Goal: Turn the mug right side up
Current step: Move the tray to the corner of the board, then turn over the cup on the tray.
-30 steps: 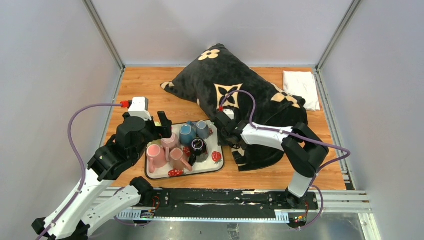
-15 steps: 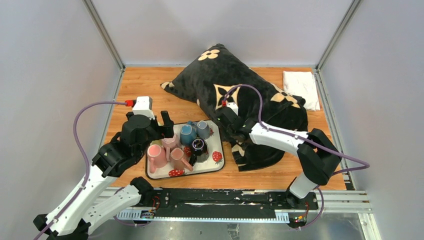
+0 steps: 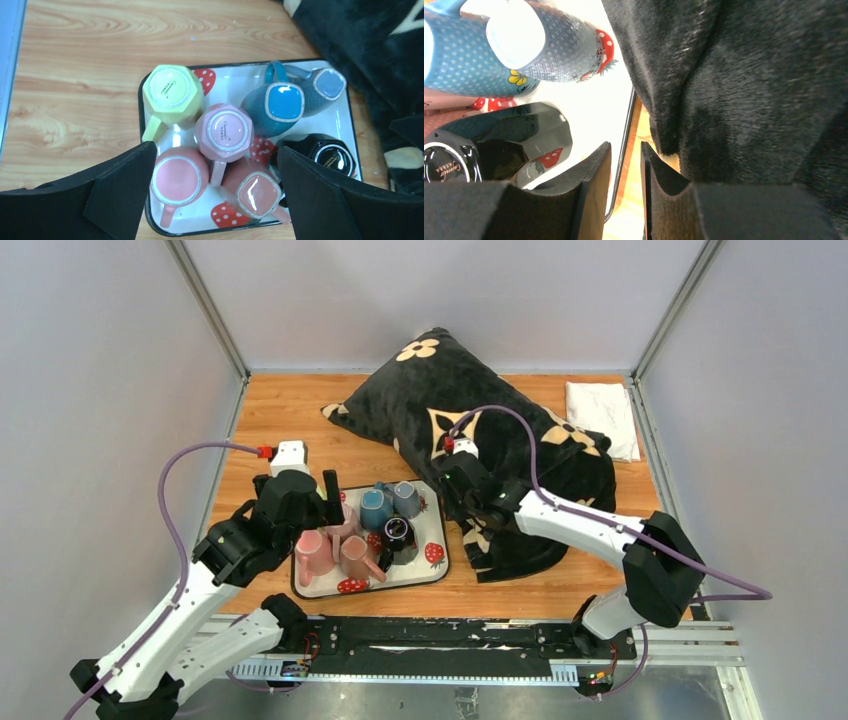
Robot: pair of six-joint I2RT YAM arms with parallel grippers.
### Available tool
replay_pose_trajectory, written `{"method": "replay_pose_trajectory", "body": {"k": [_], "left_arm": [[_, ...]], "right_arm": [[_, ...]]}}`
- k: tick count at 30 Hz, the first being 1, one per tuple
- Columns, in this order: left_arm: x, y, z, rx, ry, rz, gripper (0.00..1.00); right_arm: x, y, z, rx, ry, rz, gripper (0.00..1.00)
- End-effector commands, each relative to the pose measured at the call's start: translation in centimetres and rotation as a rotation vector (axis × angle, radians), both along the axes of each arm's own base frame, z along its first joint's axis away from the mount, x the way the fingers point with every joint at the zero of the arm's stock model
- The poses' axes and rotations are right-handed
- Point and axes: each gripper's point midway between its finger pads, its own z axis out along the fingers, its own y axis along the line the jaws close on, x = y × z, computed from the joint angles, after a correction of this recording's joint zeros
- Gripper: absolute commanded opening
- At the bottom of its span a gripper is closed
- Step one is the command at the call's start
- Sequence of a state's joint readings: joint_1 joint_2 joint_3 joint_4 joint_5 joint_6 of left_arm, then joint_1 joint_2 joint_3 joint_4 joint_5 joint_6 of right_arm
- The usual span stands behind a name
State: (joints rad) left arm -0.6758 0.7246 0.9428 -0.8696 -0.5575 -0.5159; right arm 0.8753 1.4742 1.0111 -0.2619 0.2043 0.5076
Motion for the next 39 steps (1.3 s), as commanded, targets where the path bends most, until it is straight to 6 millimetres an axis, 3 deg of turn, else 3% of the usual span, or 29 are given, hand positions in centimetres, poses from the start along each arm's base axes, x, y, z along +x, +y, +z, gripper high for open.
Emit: {"method": "replay_pose_trajectory", "body": {"k": [1, 11, 16, 22, 29, 34, 39], "left_arm": [[-0.9, 0.7, -0.6, -0.003, 0.047, 0.046, 1.00], [-1.1, -0.1, -2.1, -0.020, 0.103, 0.036, 0.99], [-0.7, -0.1, -1.8, -0.017, 0.098, 0.053, 0.99], [-0.6, 0.8, 0.7, -0.064, 0.013, 0.100, 0.99], [-1.2, 2.5, 4.3, -0.143, -0.116, 0.159, 0.98], [-1.8, 3.7, 5.8, -0.168, -0.177, 0.181, 0.98], [-2.1, 4.1, 6.4, -0.184, -0.203, 0.185, 0.98]], "right_arm": [[-1.1, 0.9, 0.2, 0.015, -0.003, 0.073, 0.33], [-4.5, 4.0, 2.9, -0.020, -0.084, 0.309, 0.37], [-7.7, 7.5, 3.8, 0.018, -0.111, 0.494, 0.38], [-11.4, 11.5, 4.6, 0.129, -0.120, 0.686, 0.42], [-13.6, 15.4, 4.3, 0.201, -0.091, 0.789, 0.42], [-14.0, 17.1, 3.5, 0.165, -0.084, 0.808, 0.42], [-13.4, 17.4, 2.4, 0.114, -0.079, 0.760, 0.43]]}}
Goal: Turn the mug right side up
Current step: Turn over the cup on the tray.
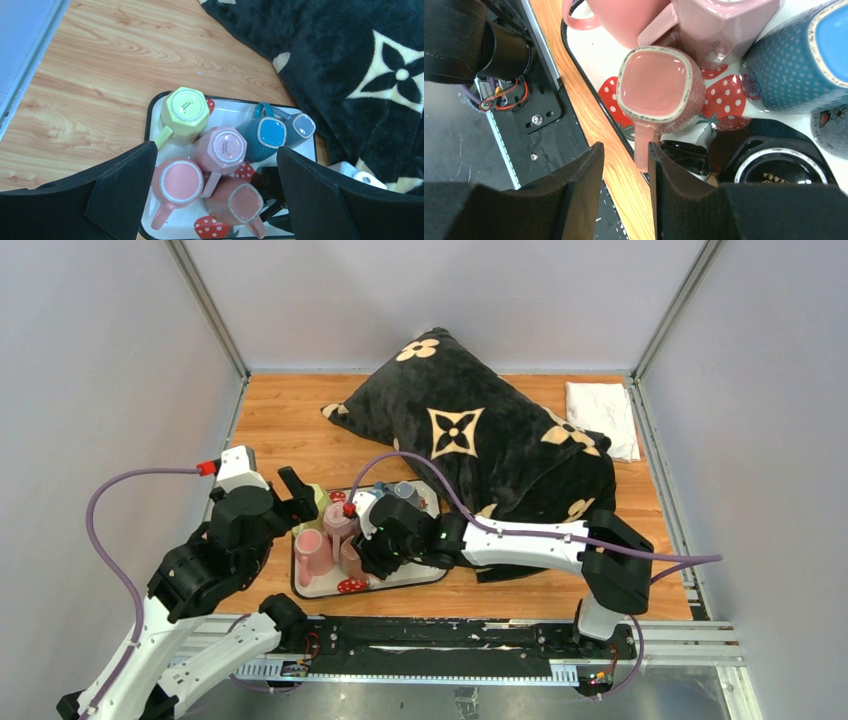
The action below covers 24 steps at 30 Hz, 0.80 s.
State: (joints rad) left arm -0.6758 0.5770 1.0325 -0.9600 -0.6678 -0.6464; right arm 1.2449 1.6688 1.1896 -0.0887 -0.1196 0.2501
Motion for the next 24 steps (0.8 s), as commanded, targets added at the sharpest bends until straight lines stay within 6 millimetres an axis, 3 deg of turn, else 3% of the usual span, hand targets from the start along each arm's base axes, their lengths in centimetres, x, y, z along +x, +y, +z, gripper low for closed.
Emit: {"method": "replay_pose_trajectory", "body": {"k": [1, 24], "left_arm": [[-0.1, 0.7, 1.4, -0.020, -0.047, 0.036, 0.98], [0.2, 0.3, 0.8, -0.001, -0.028, 0.024, 0.99]], "right_arm": [[0.7, 0.9, 0.2, -0.020, -0.038, -0.041, 0.43], [1.9, 0.6, -3.3, -0.147, -0.028, -0.115, 0.40]]}}
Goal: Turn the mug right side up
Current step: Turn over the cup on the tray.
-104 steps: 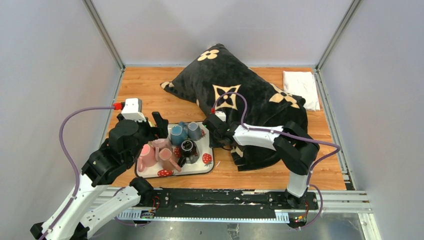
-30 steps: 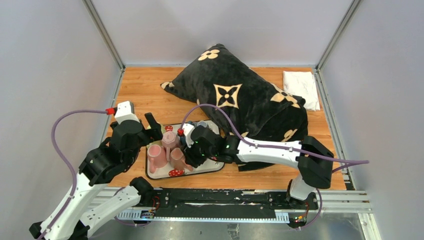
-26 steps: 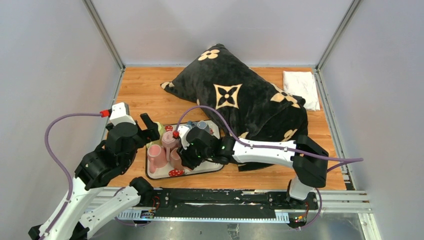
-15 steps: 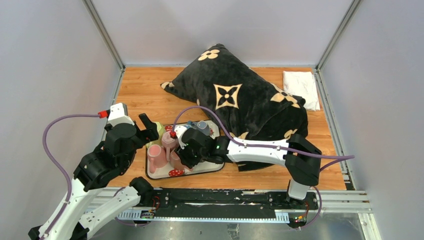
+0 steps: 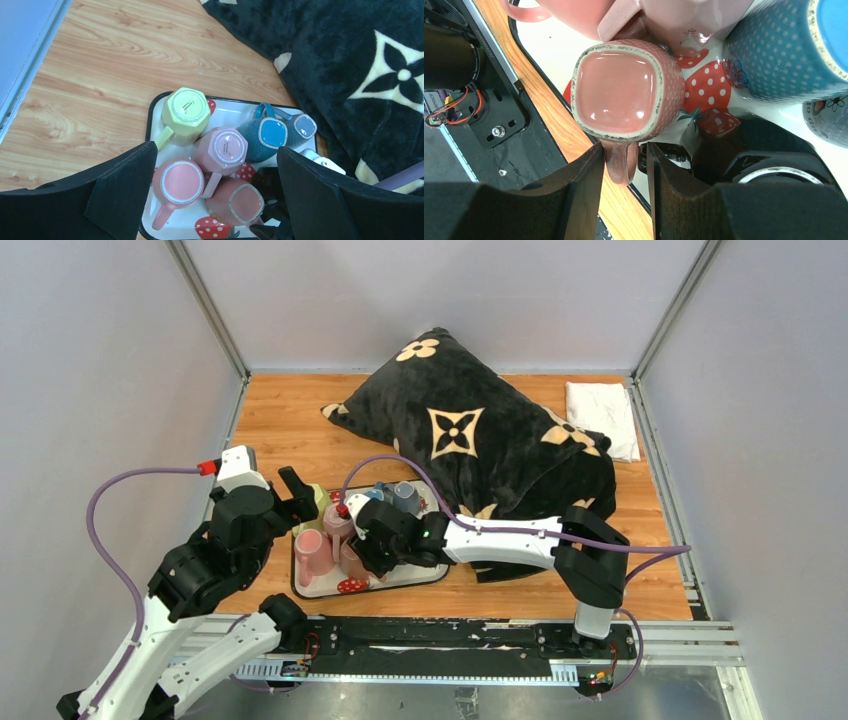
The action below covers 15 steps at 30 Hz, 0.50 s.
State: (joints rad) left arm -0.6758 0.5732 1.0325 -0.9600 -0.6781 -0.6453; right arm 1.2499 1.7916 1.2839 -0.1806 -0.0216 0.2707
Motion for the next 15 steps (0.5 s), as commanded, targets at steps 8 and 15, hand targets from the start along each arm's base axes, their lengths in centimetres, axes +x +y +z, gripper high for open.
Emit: {"method": "replay_pose_trajectory", "body": {"k": [8, 15], "left_arm": [[0.28, 0.05, 0.73, -0.005, -0.022, 0.012, 0.99], [0.26, 0.07, 0.77, -0.003, -0.023, 0.011, 0.99]], "right_arm": [[0.49, 0.38, -0.45, -0.029, -0.020, -0.043, 0.38], [0.72, 0.23, -1.08, -0.057, -0.022, -0.058, 0.37]]}}
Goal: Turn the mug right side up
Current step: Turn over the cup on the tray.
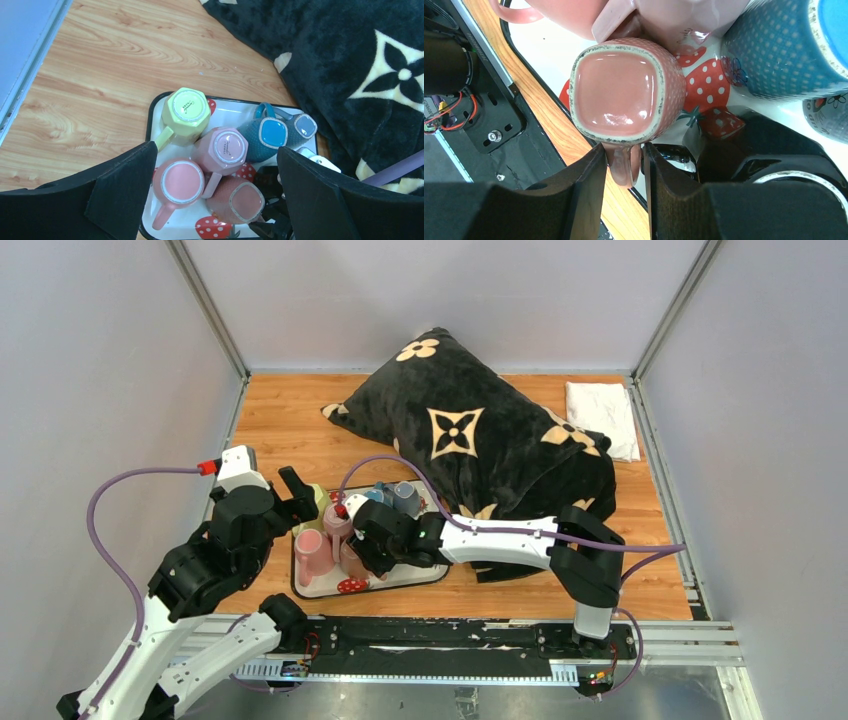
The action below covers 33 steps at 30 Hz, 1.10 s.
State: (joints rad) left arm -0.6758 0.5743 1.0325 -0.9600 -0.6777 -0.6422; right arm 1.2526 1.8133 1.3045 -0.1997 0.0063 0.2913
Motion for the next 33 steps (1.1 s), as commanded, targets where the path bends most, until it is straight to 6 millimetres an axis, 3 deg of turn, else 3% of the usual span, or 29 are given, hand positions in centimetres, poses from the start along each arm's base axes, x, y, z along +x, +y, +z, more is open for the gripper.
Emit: {"method": "replay_pose_trajectory", "body": {"k": [1, 18, 30, 33], "left_arm": [[0.2, 0.1, 0.8, -0.006, -0.024, 0.014, 0.99], [0.2, 0.2, 0.9, -0.004, -0.030, 0.015, 0.99], [0.4, 0.1, 1.8, -0.005, -0.039, 0.014, 0.99], [0.5, 0.0, 1.9, -0.010, -0.043, 0.013, 0.99]], "right_arm": [[0.4, 0.2, -0.7, -0.040, -0.024, -0.028, 0.37], [0.5, 0.4, -1.4, -0.062, -0.018, -0.026, 0.31], [0.4, 0.5, -0.2, -0.034, -0.030, -0.005, 0.01], [0.3, 0.5, 0.8, -0.011, -0.034, 0.003, 0.00]]}}
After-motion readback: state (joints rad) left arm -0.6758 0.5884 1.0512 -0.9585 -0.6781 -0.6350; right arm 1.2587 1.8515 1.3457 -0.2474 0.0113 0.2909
